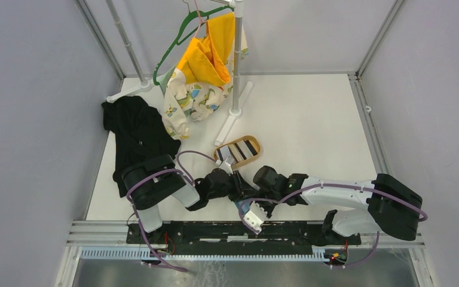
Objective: Put the credit cards into the card holder
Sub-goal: Insert the credit card into the card holder, then close the card holder at the center of the board.
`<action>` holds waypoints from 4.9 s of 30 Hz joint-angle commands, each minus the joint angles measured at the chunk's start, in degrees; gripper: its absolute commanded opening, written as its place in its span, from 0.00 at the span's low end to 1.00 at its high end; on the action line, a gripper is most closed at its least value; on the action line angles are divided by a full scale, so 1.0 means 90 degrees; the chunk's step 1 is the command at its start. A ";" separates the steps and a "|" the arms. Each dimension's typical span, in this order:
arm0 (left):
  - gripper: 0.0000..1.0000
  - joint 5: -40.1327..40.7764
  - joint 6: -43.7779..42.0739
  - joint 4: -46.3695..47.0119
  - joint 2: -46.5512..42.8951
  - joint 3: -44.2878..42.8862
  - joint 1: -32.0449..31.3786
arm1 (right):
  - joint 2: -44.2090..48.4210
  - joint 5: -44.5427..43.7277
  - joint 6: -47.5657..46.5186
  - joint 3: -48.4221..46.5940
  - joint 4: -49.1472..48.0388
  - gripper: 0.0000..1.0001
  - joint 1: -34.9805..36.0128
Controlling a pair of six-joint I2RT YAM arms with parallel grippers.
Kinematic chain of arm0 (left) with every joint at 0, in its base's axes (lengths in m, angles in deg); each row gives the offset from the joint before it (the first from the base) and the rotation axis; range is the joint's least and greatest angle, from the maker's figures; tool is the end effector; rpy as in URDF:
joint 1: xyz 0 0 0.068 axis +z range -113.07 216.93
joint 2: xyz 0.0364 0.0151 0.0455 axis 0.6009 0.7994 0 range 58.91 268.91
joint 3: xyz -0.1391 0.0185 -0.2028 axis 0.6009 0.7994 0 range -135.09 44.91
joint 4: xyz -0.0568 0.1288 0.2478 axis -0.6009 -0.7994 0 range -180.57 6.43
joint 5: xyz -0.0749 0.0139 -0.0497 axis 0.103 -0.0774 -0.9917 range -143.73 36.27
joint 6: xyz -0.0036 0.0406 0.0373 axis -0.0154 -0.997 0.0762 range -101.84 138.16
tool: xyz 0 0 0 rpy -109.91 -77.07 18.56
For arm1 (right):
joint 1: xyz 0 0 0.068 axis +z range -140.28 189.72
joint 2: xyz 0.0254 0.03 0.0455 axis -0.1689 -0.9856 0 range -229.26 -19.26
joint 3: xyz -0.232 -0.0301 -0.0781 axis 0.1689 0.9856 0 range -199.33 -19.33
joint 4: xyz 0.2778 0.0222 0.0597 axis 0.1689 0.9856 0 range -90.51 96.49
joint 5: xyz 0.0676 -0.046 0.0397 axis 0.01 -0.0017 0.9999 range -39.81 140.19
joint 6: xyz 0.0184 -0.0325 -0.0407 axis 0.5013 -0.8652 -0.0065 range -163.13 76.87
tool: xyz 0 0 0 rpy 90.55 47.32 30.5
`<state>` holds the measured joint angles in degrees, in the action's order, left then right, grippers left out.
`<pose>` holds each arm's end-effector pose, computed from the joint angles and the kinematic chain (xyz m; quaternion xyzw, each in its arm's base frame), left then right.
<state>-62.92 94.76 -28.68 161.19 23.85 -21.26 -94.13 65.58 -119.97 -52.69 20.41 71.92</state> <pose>0.1376 -0.2331 0.0380 -0.0937 0.8426 -0.5117 0.1393 0.1085 0.2267 0.1104 -0.9128 0.3068 0.0989 0.2507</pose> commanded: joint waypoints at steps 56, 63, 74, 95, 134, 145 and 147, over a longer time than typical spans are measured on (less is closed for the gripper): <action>0.68 0.2786 -0.2670 -0.5841 -0.6617 0.0558 -0.0296 | -0.0341 0.2072 -0.1434 -0.0214 0.1440 0.06 -0.0663; 0.67 0.2654 -0.2519 -0.5748 -0.6564 0.0679 -0.0289 | -0.0294 0.1514 -0.0471 -0.0098 0.0573 0.06 -0.0636; 0.67 0.2570 -0.2006 -0.5400 -0.6393 0.0939 -0.0288 | -0.0040 0.2231 -0.0084 -0.0705 0.1119 0.10 -0.1337; 0.76 0.2667 -0.2040 -0.4273 -0.4999 0.0836 -0.0225 | -0.0450 0.0726 0.0971 -0.1175 0.1323 0.17 -0.2794; 0.65 0.1672 -0.1773 -0.2304 -0.3035 0.0957 0.0733 | -0.1242 0.0744 0.1130 -0.1254 0.1512 0.16 -0.2800; 0.61 0.1052 -0.1317 -0.0720 -0.2066 0.1163 0.0736 | -0.1378 0.0920 0.1085 -0.1264 0.1588 0.16 -0.2791; 0.61 0.0836 -0.1308 -0.0370 -0.1983 0.1208 0.0739 | -0.1397 0.0931 0.1086 -0.1273 0.1600 0.16 -0.2791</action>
<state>-50.50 80.31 -39.11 141.17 33.52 -14.33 -104.73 71.55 -110.26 -63.58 34.25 46.56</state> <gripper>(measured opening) 0.613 0.162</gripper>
